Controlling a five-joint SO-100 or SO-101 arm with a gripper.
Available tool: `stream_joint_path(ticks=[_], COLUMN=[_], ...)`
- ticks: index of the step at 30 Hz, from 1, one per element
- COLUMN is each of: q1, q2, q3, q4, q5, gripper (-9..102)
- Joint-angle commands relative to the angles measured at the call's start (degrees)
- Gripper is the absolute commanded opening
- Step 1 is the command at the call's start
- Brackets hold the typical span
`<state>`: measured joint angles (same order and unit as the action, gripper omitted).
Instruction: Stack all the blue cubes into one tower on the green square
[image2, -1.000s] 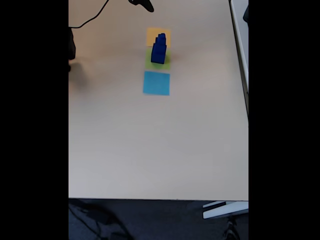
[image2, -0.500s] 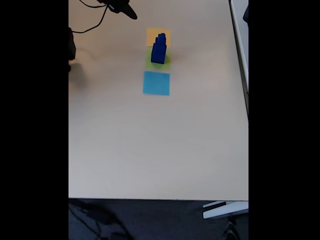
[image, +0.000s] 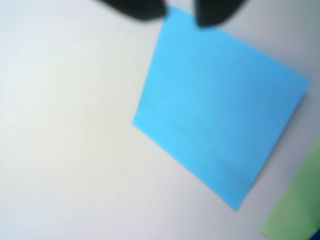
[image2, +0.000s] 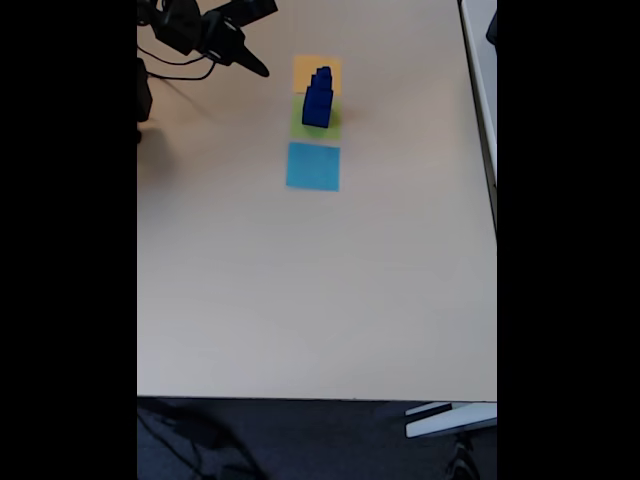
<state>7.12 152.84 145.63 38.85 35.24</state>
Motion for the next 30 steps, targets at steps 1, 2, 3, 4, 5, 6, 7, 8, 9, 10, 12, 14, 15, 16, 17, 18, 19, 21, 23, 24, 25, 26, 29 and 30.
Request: stream_joint_path(ticks=[1,2,3,4,5,6,7,8,9,10,12,14,15,16,17,18,19,21,23,24,25,26,29,30], q1=[-0.4,-0.4,-0.7,-1.1,-1.6,-1.8,-2.0,-2.1,-2.3,-2.5,-2.5,-2.6,-2.7,-2.7,-2.7,-2.5,-2.5,-2.6,-2.6,-2.9,-3.3,-3.6,-2.8,-2.5], q2=[7.2,9.8,12.4,15.1,17.8,20.0,22.0,23.6,24.8,25.5,26.9,30.1,32.0,33.9,36.0,36.6,35.7,35.3,35.2,35.2,35.4,35.6,37.9,38.8], q3=[7.4,10.8,14.2,17.4,20.2,22.6,24.7,26.4,27.6,28.5,30.1,32.3,33.7,35.1,36.5,36.6,36.6,36.6,36.6,36.6,36.6,36.6,36.7,36.7], q4=[-8.7,-11.3,-13.7,-15.6,-17.1,-17.9,-18.7,-19.3,-19.7,-20.0,-20.6,-20.4,-20.1,-19.8,-19.0,-17.1,-17.2,-17.1,-14.8,-12.6,-10.0,-7.5,-0.6,1.1], q5=[-9.3,-11.4,-13.6,-15.6,-17.2,-18.5,-19.7,-20.8,-22.2,-23.6,-25.8,-28.1,-29.4,-30.4,-30.9,-31.5,-31.8,-32.3,-35.2,-36.7,-38.2,-39.6,-35.4,-33.6], gripper=[0,0,0,0,0,0,0,0,0,0,0,0,0,0,0,0,0,0,0,0,0,0,0,0])
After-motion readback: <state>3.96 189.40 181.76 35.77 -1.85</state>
